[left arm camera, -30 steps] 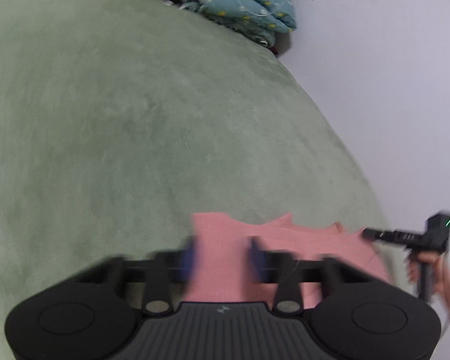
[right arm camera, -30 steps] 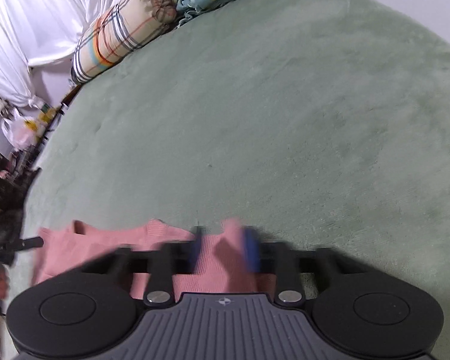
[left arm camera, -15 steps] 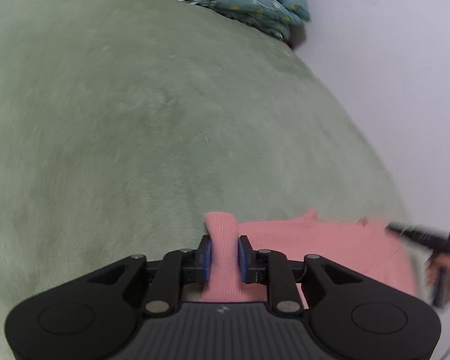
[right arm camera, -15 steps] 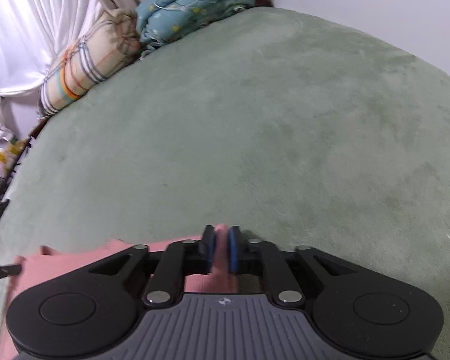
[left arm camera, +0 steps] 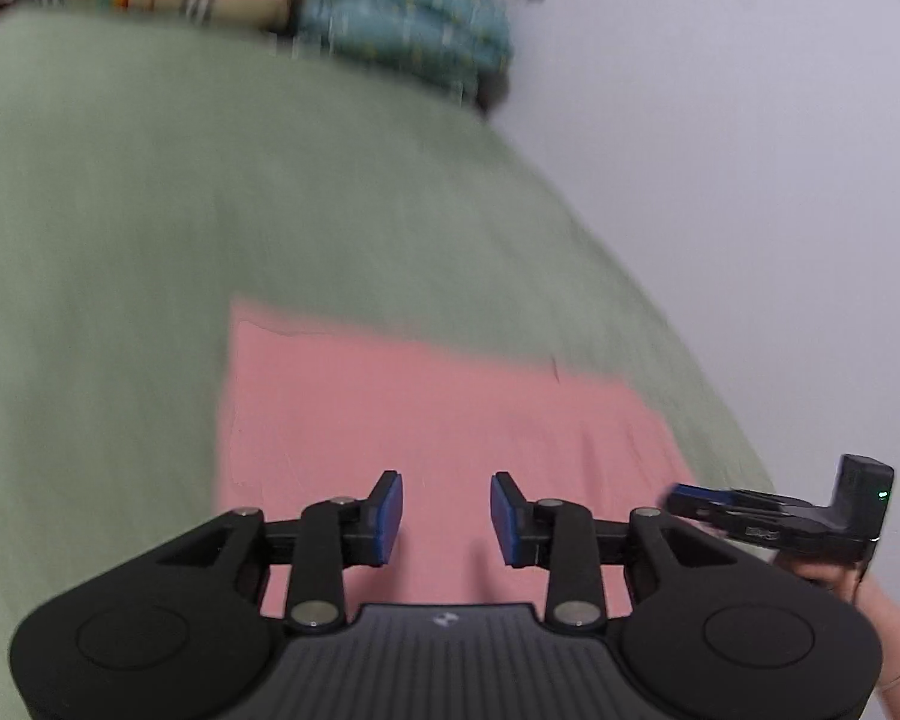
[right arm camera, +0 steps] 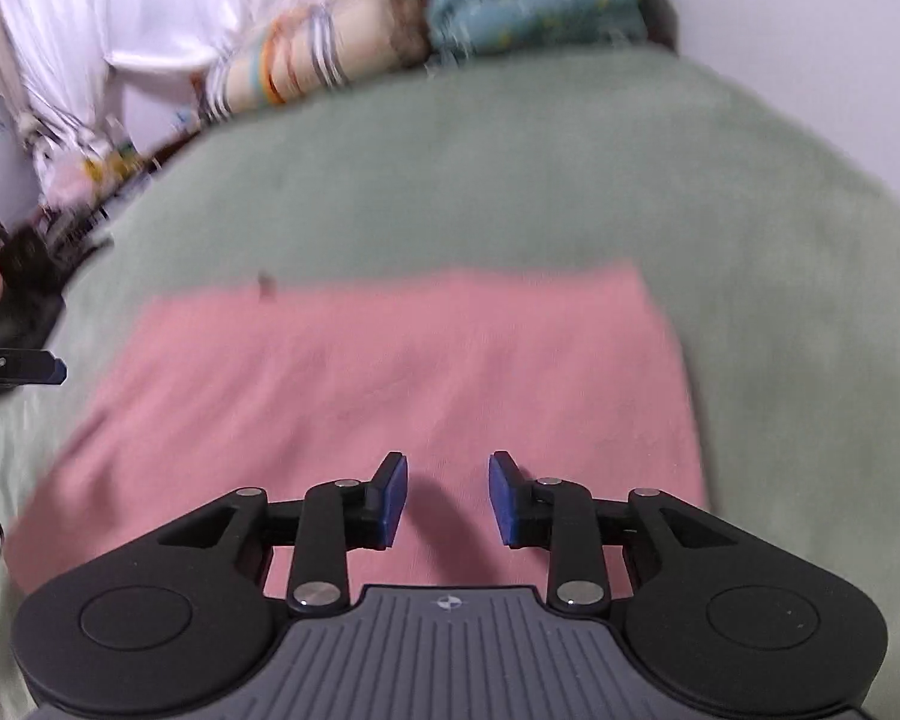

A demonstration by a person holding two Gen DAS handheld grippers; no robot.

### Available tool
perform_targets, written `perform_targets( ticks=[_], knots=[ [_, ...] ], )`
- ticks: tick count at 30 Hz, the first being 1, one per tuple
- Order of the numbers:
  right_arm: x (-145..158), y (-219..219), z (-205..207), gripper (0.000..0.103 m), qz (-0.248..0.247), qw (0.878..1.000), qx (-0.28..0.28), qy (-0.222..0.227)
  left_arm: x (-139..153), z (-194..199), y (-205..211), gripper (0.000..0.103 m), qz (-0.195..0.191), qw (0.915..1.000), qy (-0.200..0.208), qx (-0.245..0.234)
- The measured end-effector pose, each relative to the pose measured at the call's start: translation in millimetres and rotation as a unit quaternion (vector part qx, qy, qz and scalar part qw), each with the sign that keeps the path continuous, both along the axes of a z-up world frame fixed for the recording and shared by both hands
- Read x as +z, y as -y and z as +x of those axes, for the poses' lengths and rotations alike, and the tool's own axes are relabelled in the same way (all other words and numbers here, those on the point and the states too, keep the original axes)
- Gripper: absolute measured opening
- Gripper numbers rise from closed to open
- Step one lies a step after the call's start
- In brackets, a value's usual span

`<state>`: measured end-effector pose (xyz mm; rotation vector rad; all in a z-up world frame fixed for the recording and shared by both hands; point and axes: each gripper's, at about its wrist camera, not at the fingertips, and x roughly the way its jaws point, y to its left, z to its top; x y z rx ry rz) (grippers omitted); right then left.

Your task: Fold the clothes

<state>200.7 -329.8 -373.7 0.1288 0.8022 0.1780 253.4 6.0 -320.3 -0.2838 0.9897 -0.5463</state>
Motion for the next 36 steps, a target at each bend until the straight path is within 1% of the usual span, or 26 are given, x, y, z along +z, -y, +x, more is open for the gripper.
perform_targets(
  ticks=[1, 2, 3, 4, 7, 9, 10, 11, 12, 14, 15, 16, 17, 19, 20, 21, 23, 24, 25, 28, 29, 31, 32, 33, 34, 36],
  knots=[
    [-3.1, 0.4, -11.5, 0.03, -0.01, 1.0, -0.009, 0.003, -9.0, -8.0, -1.8, 0.031, 0.025, 0.9996, -0.011, 0.011],
    [-6.1, 0.7, -23.0, 0.03, -0.02, 1.0, -0.018, 0.006, -13.5, -12.6, -5.2, 0.031, 0.031, 0.9991, -0.021, 0.019],
    [-7.9, 4.2, -31.9, 0.03, -0.026, 0.999, -0.029, 0.003, -20.7, -21.8, -17.2, 0.03, 0.025, 0.9987, -0.033, 0.029],
    [-9.0, 9.3, -39.3, 0.03, -0.031, 0.999, -0.041, -0.005, -23.1, -30.4, -30.3, 0.03, 0.007, 0.9989, -0.033, 0.033],
    [-11.0, 37.5, -68.7, 0.032, 0.019, 0.995, -0.086, -0.035, -18.4, -49.3, -57.4, 0.03, 0.006, 0.9951, -0.048, 0.086],
    [-3.5, 64.0, -91.0, 0.032, 0.083, 0.986, -0.142, -0.031, -11.5, -69.9, -83.3, 0.033, -0.016, 0.9895, -0.056, 0.132],
    [-2.8, 71.5, -99.2, 0.037, 0.106, 0.981, -0.161, -0.028, -10.1, -76.5, -91.5, 0.035, -0.026, 0.9878, -0.059, 0.142],
    [-6.1, 83.6, -112.1, 0.046, 0.157, 0.967, -0.202, -0.022, -8.5, -84.0, -98.5, 0.039, -0.04, 0.9855, -0.063, 0.152],
    [-10.5, 100.6, -129.0, 0.049, 0.225, 0.94, -0.257, -0.015, -7.1, -92.4, -106.1, 0.042, -0.056, 0.9824, -0.067, 0.165],
    [-22.7, 112.8, -148.2, 0.049, 0.301, 0.903, -0.306, -0.009, -9.7, -114.6, -122.6, 0.046, -0.103, 0.969, -0.078, 0.211],
    [-33.1, 117.4, -161.0, 0.049, 0.354, 0.876, -0.328, -0.005, -15.9, -131.8, -132.5, 0.046, -0.152, 0.9535, -0.09, 0.244],
    [-39.6, 118.1, -167.2, 0.049, 0.382, 0.861, -0.336, -0.002, -19.5, -138.7, -133.6, 0.046, -0.173, 0.9469, -0.095, 0.253],
    [-45.2, 113.1, -168.5, 0.049, 0.395, 0.854, -0.338, -0.002, -20.5, -144.1, -132.2, 0.046, -0.189, 0.9416, -0.098, 0.261],
    [-55.2, 101.5, -168.4, 0.049, 0.413, 0.843, -0.344, -0.003, -28.0, -155.3, -125.0, 0.046, -0.243, 0.9177, -0.11, 0.294],
    [-59.7, 96.3, -166.8, 0.049, 0.424, 0.835, -0.351, -0.001, -29.7, -156.2, -120.9, 0.046, -0.255, 0.912, -0.114, 0.301],
    [-65.5, 90.4, -165.0, 0.05, 0.442, 0.821, -0.362, 0.0, -33.8, -156.0, -113.7, 0.046, -0.271, 0.9017, -0.121, 0.315],
    [-72.3, 81.9, -161.1, 0.05, 0.468, 0.798, -0.38, 0.008, -41.9, -155.3, -99.4, 0.047, -0.3, 0.8808, -0.134, 0.341],
    [-74.3, 77.6, -157.9, 0.05, 0.473, 0.79, -0.39, 0.01, -45.8, -153.2, -92.6, 0.047, -0.303, 0.8772, -0.136, 0.346],
    [-75.0, 75.2, -155.0, 0.05, 0.473, 0.787, -0.397, 0.011, -49.4, -151.0, -85.9, 0.047, -0.306, 0.874, -0.138, 0.351],
    [-74.2, 68.7, -147.0, 0.05, 0.464, 0.783, -0.414, 0.005, -54.4, -143.2, -65.5, 0.05, -0.285, 0.8736, -0.141, 0.368],
    [-72.7, 67.1, -145.8, 0.05, 0.465, 0.779, -0.42, -0.004, -56.0, -141.5, -61.9, 0.05, -0.281, 0.8727, -0.141, 0.374],
    [-71.7, 63.9, -147.3, 0.05, 0.488, 0.761, -0.427, -0.027, -50.2, -146.9, -54.1, 0.05, -0.267, 0.8667, -0.144, 0.396],
    [-73.2, 60.7, -150.9, 0.05, 0.502, 0.749, -0.431, -0.032, -48.5, -149.1, -52.5, 0.05, -0.262, 0.867, -0.145, 0.398],
    [-75.0, 58.7, -153.3, 0.05, 0.509, 0.743, -0.433, -0.033, -46.6, -152.6, -50.9, 0.05, -0.255, 0.8681, -0.139, 0.403],
    [-76.5, 57.9, -154.5, 0.05, 0.509, 0.743, -0.433, -0.031, -49.1, -153.5, -51.9, 0.051, -0.256, 0.8629, -0.134, 0.414],
    [-79.1, 55.9, -153.8, 0.049, 0.502, 0.75, -0.431, -0.02, -54.1, -155.2, -54.0, 0.051, -0.259, 0.852, -0.124, 0.438]
  ],
)
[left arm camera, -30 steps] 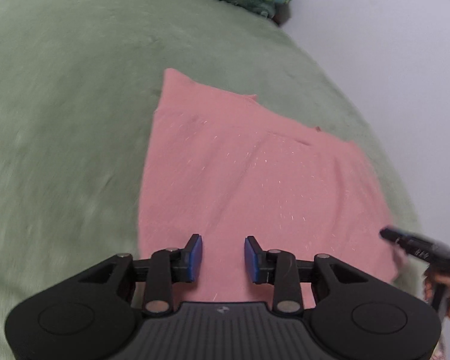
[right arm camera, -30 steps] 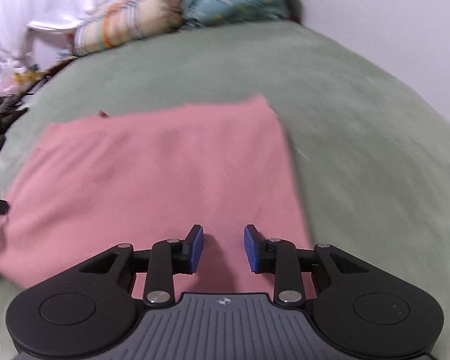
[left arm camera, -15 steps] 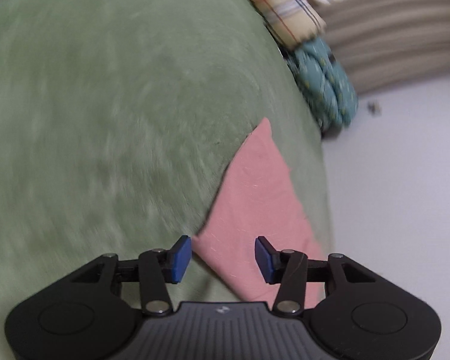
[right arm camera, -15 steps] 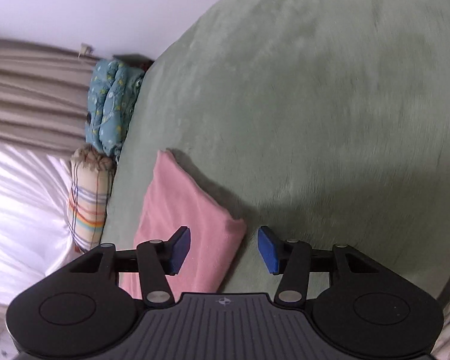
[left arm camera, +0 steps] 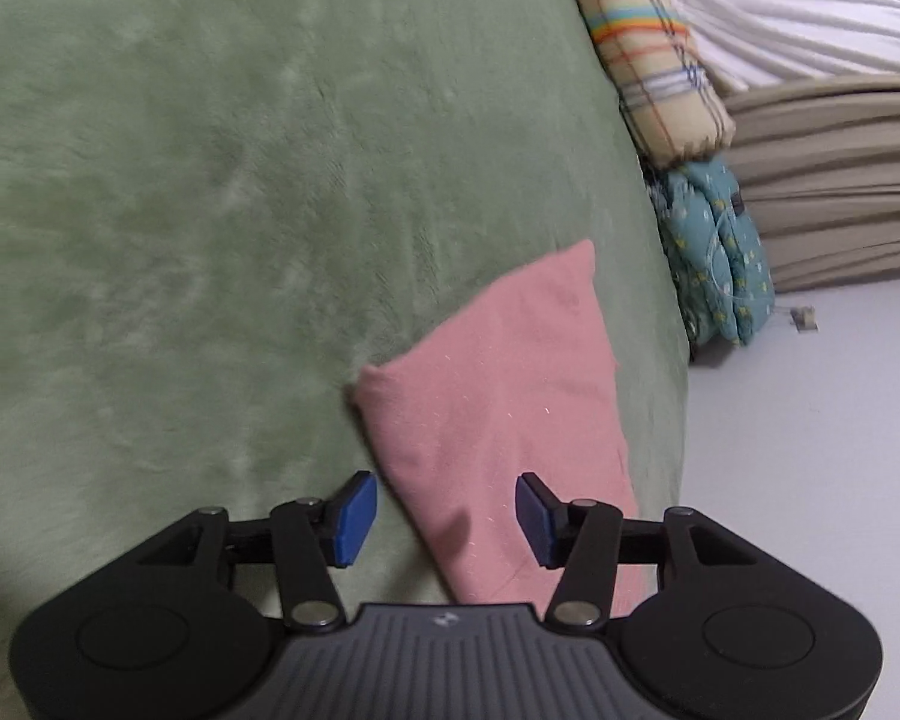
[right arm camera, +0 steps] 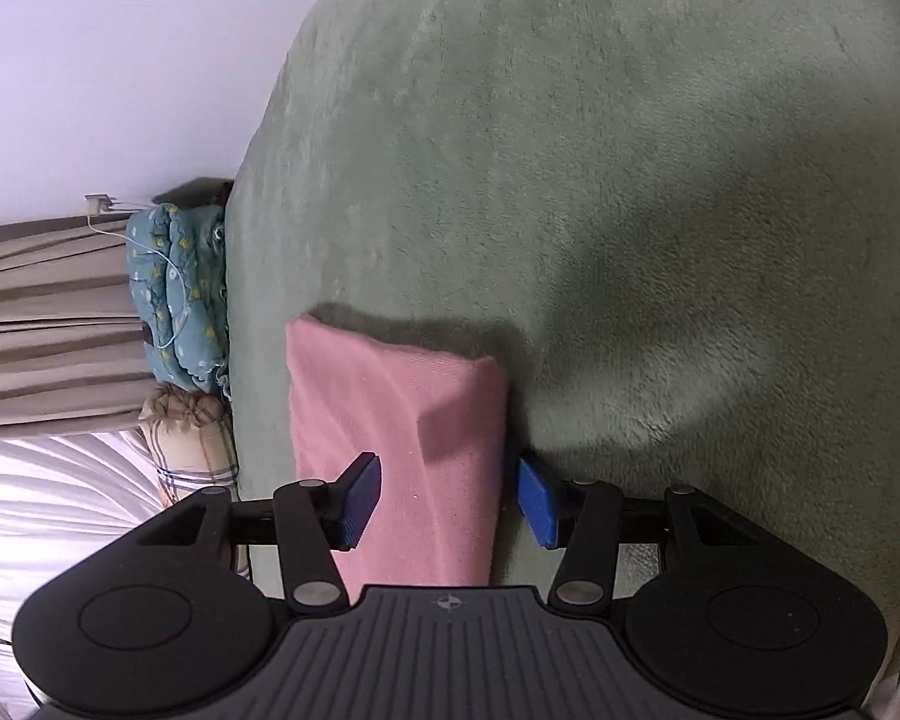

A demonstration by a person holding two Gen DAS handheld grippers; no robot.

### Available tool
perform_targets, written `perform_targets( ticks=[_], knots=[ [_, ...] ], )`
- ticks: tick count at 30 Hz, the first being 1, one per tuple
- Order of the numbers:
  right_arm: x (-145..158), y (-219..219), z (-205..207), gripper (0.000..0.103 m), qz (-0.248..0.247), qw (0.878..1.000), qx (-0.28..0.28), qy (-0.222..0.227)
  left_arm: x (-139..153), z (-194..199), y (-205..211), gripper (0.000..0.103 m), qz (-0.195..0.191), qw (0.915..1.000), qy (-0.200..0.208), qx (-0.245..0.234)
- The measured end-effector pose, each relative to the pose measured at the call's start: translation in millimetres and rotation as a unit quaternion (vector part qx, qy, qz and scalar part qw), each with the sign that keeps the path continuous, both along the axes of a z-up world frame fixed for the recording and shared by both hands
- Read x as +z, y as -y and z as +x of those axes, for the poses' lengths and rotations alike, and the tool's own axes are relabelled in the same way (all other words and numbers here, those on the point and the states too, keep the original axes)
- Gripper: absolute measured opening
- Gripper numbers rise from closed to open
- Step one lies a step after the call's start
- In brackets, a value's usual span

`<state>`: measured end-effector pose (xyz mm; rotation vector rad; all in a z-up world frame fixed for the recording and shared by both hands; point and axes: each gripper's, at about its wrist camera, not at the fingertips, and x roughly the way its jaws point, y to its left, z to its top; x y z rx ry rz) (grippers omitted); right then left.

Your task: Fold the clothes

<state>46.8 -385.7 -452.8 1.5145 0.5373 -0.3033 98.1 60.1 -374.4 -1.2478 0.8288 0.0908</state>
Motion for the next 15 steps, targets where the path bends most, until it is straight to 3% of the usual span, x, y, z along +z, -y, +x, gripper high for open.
perform_targets(
  ticks=[2, 3, 5, 6, 7, 8, 9, 12, 15],
  knots=[
    [-0.7, 2.7, 2.2, 0.049, -0.007, 1.0, -0.008, 0.005, -7.1, 1.1, -2.7, 0.051, -0.013, 0.9995, 0.002, 0.028],
    [0.6, 2.5, 4.4, 0.049, -0.008, 1.0, -0.015, 0.009, -13.4, 4.5, -3.7, 0.051, -0.038, 0.9975, 0.003, 0.059],
    [2.3, 2.7, 10.4, 0.045, -0.016, 1.0, -0.021, 0.008, -13.5, 10.1, -1.4, 0.05, -0.037, 0.9967, 0.001, 0.073],
    [4.1, 3.5, 12.9, 0.037, -0.021, 1.0, -0.02, 0.005, -11.8, 16.3, 2.8, 0.049, -0.028, 0.9968, -0.001, 0.075],
    [4.9, 4.4, 15.2, 0.012, -0.027, 1.0, -0.016, -0.004, -10.0, 22.5, 6.7, 0.046, -0.015, 0.9974, -0.002, 0.07],
    [5.3, 4.8, 17.4, 0.01, -0.032, 0.999, -0.013, -0.014, -9.2, 25.4, 8.0, 0.021, -0.007, 0.9977, -0.003, 0.067],
    [5.1, 5.2, 18.2, 0.01, -0.031, 0.999, -0.014, -0.018, -10.2, 29.1, 9.6, 0.011, -0.003, 0.9979, -0.007, 0.064],
    [8.7, 7.9, 12.9, 0.008, -0.019, 0.999, -0.027, -0.005, -7.7, 26.1, 5.5, 0.009, -0.022, 0.9969, -0.017, 0.073],
    [28.1, 8.6, -6.4, 0.007, -0.048, 0.998, -0.016, 0.022, 14.5, 20.5, 0.3, 0.008, 0.008, 0.9989, 0.014, 0.045]
  ],
)
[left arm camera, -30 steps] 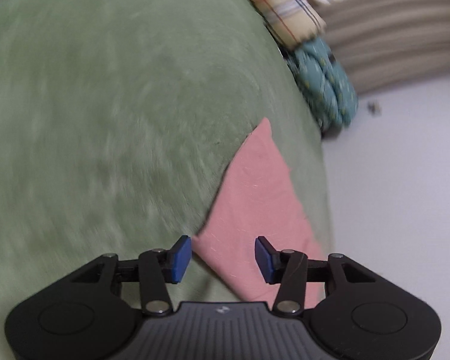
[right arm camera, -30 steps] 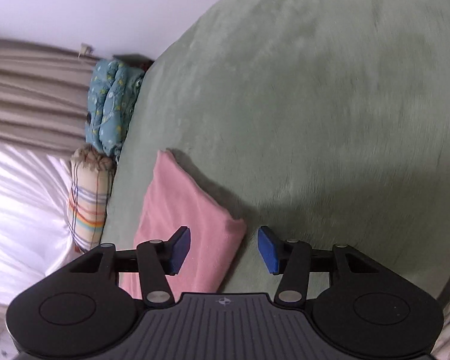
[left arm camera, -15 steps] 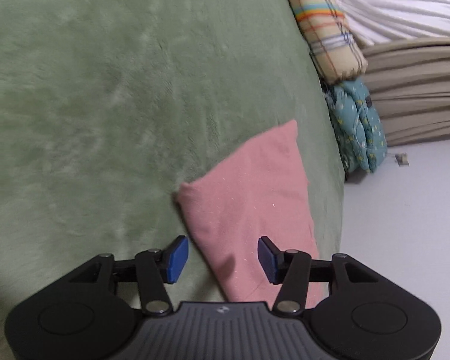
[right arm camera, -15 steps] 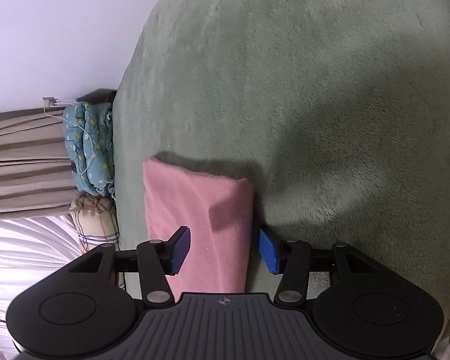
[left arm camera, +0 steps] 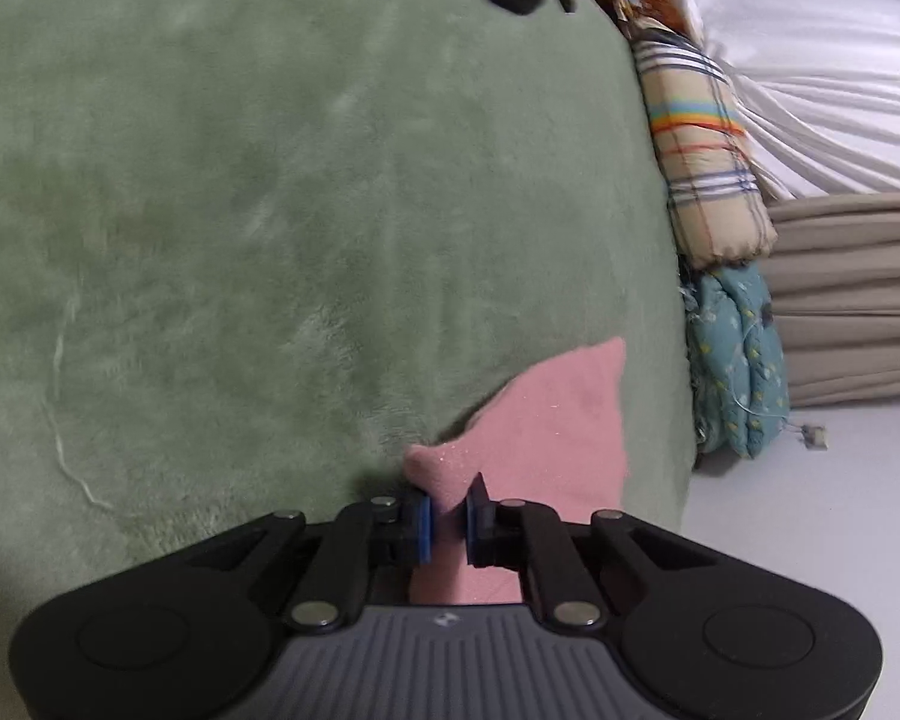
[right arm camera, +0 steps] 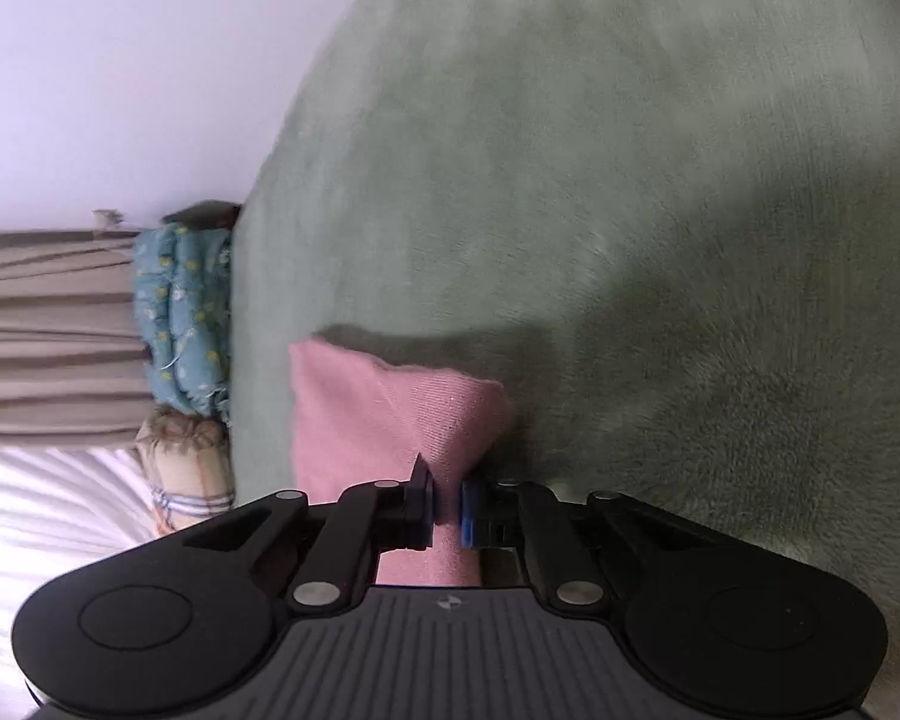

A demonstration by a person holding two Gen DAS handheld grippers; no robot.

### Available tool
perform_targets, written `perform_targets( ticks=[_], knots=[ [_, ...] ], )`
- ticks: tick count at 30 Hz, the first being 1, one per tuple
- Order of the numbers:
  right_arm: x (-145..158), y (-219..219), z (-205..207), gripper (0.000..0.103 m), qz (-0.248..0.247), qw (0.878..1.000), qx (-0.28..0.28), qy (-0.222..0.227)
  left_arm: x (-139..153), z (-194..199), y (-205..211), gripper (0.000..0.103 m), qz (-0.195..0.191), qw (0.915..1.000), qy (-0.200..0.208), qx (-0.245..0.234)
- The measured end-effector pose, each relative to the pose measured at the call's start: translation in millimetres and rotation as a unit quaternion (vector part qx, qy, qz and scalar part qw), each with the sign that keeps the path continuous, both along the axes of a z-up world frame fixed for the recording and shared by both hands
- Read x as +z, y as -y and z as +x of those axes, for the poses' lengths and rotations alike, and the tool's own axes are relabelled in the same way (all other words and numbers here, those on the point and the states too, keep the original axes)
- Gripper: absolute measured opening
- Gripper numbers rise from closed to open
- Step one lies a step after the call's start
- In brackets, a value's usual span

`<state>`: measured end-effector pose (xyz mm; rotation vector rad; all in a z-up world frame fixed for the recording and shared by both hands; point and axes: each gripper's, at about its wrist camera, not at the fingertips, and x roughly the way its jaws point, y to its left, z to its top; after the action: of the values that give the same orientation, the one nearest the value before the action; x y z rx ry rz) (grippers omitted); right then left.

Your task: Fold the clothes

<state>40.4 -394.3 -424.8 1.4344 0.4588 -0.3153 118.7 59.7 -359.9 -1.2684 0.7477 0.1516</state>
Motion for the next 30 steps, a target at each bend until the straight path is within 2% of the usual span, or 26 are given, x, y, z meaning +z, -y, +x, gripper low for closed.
perform_targets(
  ticks=[2, 3, 5, 6, 8, 10, 12, 13, 14, 15, 16, 17, 18, 19, 20, 21, 22, 23, 24, 25, 26, 30],
  knots=[
    [4.6, -1.2, -6.3, 0.007, -0.022, 1.0, 0.004, -0.004, 15.2, -4.2, 0.0, 0.008, 0.037, 0.9986, 0.025, -0.029],
    [3.1, -1.4, -8.3, 0.007, -0.041, 0.999, 0.007, -0.019, 7.0, -5.5, -1.5, 0.008, 0.036, 0.9985, 0.014, -0.038],
    [-10.1, 1.3, -5.8, 0.007, -0.05, 0.998, 0.015, -0.039, -11.1, -4.4, -3.8, 0.008, 0.017, 0.9992, -0.008, -0.036],
    [-17.7, 2.7, -8.1, 0.007, -0.04, 0.998, 0.013, -0.038, -25.9, -4.1, -7.2, 0.008, -0.006, 0.9993, -0.021, -0.029],
    [-20.5, 5.1, -16.2, 0.012, -0.027, 0.999, 0.003, -0.028, -40.6, -5.4, -12.3, 0.009, -0.048, 0.9986, -0.012, -0.02],
    [-10.6, 6.7, -24.1, 0.015, -0.052, 0.998, 0.004, -0.037, -34.0, -5.9, -11.8, 0.01, -0.027, 0.9987, 0.002, -0.044],
    [6.9, 5.6, -31.7, 0.017, -0.111, 0.992, 0.003, -0.056, -31.1, -3.1, -12.1, 0.01, -0.028, 0.9982, 0.013, -0.052],
    [16.5, 4.8, -36.1, 0.017, -0.143, 0.988, 0.002, -0.066, -29.6, -1.8, -11.7, 0.01, -0.039, 0.9977, 0.02, -0.053],
    [31.2, -0.6, -38.4, 0.019, -0.197, 0.977, 0.01, -0.075, -28.1, -0.7, -11.4, 0.01, -0.048, 0.997, 0.026, -0.054],
    [46.8, -12.2, -37.5, 0.02, -0.259, 0.962, 0.032, -0.076, -26.9, -0.6, -11.0, 0.01, -0.054, 0.9967, 0.027, -0.054],
    [56.3, -22.7, -35.8, 0.02, -0.297, 0.951, 0.053, -0.071, -25.9, -0.3, -10.2, 0.01, -0.066, 0.9959, 0.029, -0.055],
    [64.2, -43.3, -29.4, 0.023, -0.334, 0.935, 0.11, -0.047, -27.0, -1.8, -12.0, 0.01, -0.07, 0.9954, 0.031, -0.057],
    [72.7, -70.2, -20.4, 0.027, -0.374, 0.908, 0.186, -0.014, -25.8, 2.5, -12.1, 0.01, -0.074, 0.9947, 0.034, -0.062],
    [81.3, -97.1, -11.3, 0.035, -0.411, 0.873, 0.261, 0.02, -24.7, 5.0, -13.2, 0.01, -0.077, 0.9943, 0.031, -0.067],
    [85.3, -117.1, -4.6, 0.04, -0.429, 0.847, 0.311, 0.042, -25.8, 4.6, -16.7, 0.01, -0.08, 0.9941, 0.028, -0.068],
    [87.7, -143.6, 1.9, 0.04, -0.446, 0.816, 0.363, 0.066, -26.0, 7.1, -20.5, 0.01, -0.09, 0.9932, 0.025, -0.069],
    [89.1, -163.5, 5.5, 0.041, -0.46, 0.792, 0.394, 0.082, -26.7, 10.8, -23.2, 0.01, -0.101, 0.9921, 0.022, -0.072],
    [88.8, -188.7, 11.0, 0.043, -0.488, 0.755, 0.428, 0.094, -27.4, 14.5, -26.0, 0.01, -0.111, 0.9908, 0.019, -0.075],
    [87.9, -220.5, 18.5, 0.043, -0.523, 0.702, 0.471, 0.108, -27.9, 18.5, -28.8, 0.01, -0.121, 0.9894, 0.015, -0.079],
    [87.3, -239.4, 20.9, 0.043, -0.543, 0.671, 0.492, 0.115, -27.1, 23.0, -32.3, 0.01, -0.124, 0.9882, 0.011, -0.09],
    [84.2, -257.0, 17.5, 0.043, -0.567, 0.635, 0.511, 0.118, -25.7, 22.1, -34.6, 0.01, -0.123, 0.9878, 0.008, -0.096],
    [68.9, -339.7, 5.8, 0.043, -0.678, 0.441, 0.574, 0.133, -21.3, 40.2, -44.8, 0.01, -0.123, 0.9843, -0.008, -0.126]
  ],
)
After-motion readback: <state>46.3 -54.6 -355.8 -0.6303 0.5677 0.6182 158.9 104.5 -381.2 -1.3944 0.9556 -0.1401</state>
